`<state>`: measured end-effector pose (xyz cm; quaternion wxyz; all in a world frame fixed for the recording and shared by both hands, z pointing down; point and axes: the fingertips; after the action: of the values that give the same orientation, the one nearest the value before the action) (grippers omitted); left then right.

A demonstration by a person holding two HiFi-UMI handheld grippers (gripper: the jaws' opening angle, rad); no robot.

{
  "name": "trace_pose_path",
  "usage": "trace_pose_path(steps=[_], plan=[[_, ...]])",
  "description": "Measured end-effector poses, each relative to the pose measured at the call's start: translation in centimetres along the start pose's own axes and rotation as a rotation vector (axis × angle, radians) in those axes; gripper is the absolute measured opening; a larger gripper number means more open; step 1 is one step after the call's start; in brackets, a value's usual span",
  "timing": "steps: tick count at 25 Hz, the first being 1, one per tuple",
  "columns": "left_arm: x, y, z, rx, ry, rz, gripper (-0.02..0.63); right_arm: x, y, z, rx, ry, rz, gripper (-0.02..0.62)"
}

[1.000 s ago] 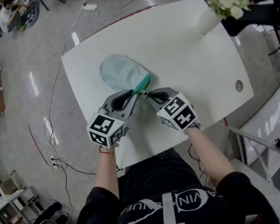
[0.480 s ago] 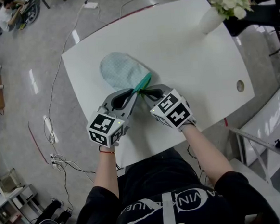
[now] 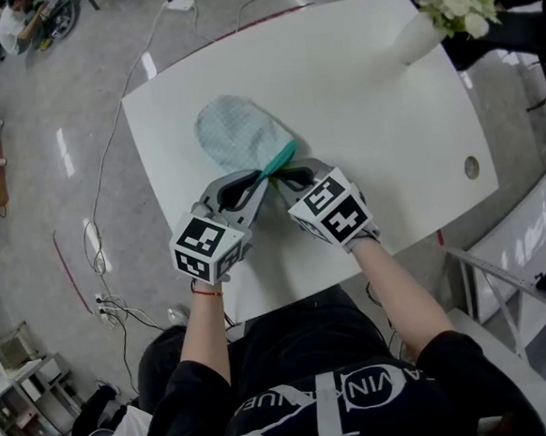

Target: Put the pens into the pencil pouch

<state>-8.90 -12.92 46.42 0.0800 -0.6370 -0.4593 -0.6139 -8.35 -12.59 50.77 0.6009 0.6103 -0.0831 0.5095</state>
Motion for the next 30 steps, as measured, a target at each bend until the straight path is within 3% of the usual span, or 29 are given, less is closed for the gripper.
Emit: trace_pose_path(steps=[18,23,30], plan=[[2.3,-0.5,-0.5,-0.07,0.027,-0.065,0.054,2.8,-3.4,0.7,0.031,0.087,0.014,0.011],[2.5,-0.9,-0.4,-0.092,0.017,-0.058,0.094,3.0,-4.2,0.8,0.041,0.094,0.038,0.011],[1.7,-2.5,-0.6,-0.163,0.025,-0.007,0.074,2.4,-5.9,1.2,0.051,0.093,0.111,0.011]])
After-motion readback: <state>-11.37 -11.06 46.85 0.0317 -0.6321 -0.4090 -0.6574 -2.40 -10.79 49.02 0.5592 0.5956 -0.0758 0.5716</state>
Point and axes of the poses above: the fingertips, and each gripper's own axes: y forward along the fingers, z to its right, x out of its underside
